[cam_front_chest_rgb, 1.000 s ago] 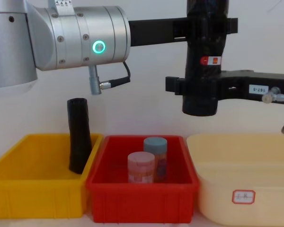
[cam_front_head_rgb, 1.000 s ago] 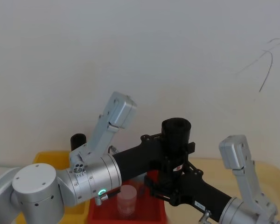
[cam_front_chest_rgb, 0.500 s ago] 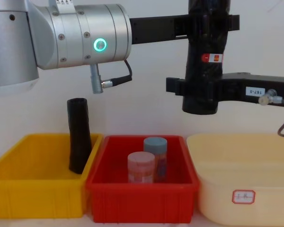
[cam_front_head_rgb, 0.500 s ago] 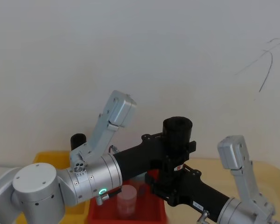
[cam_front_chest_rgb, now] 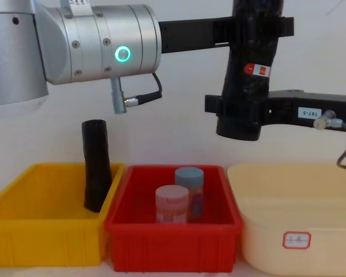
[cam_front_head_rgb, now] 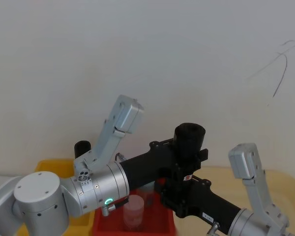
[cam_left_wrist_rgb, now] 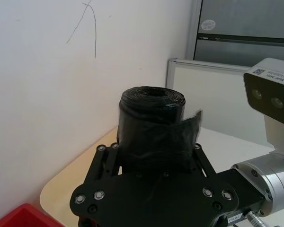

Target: Pick up the garbage bag with the one hand and transfer it to the other hand.

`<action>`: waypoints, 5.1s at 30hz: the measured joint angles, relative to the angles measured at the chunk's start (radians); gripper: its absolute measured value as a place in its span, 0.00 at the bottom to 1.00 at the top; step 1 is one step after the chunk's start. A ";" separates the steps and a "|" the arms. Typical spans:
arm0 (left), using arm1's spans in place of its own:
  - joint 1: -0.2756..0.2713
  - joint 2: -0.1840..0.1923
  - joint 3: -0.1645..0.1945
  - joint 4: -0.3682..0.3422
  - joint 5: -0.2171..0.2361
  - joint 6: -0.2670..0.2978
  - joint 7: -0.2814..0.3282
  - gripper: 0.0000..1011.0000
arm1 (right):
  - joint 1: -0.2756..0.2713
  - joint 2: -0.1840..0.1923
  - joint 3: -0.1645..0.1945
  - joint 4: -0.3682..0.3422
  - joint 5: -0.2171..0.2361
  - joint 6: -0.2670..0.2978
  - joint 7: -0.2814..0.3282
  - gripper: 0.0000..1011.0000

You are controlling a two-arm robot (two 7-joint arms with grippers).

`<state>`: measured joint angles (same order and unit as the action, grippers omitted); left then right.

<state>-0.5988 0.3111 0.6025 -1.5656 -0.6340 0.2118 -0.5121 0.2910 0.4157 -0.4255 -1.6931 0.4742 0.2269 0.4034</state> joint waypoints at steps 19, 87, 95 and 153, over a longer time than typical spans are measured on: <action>0.001 0.004 -0.001 0.001 -0.007 -0.001 -0.003 0.99 | -0.011 -0.007 0.033 0.014 0.036 -0.037 -0.027 0.51; 0.155 0.119 -0.189 -0.067 0.067 -0.025 0.392 0.99 | 0.044 -0.024 0.111 0.250 0.059 0.117 -0.191 0.95; 0.163 0.118 -0.199 -0.063 0.089 -0.018 0.433 0.99 | 0.046 -0.024 0.111 0.253 0.058 0.118 -0.192 0.99; 0.205 0.144 -0.200 0.051 0.120 0.004 0.400 0.99 | 0.340 -0.119 -0.144 0.442 -0.026 0.303 0.019 0.99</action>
<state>-0.3941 0.4546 0.4029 -1.5149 -0.5137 0.2162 -0.1121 0.6313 0.2968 -0.5693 -1.2511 0.4483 0.5302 0.4221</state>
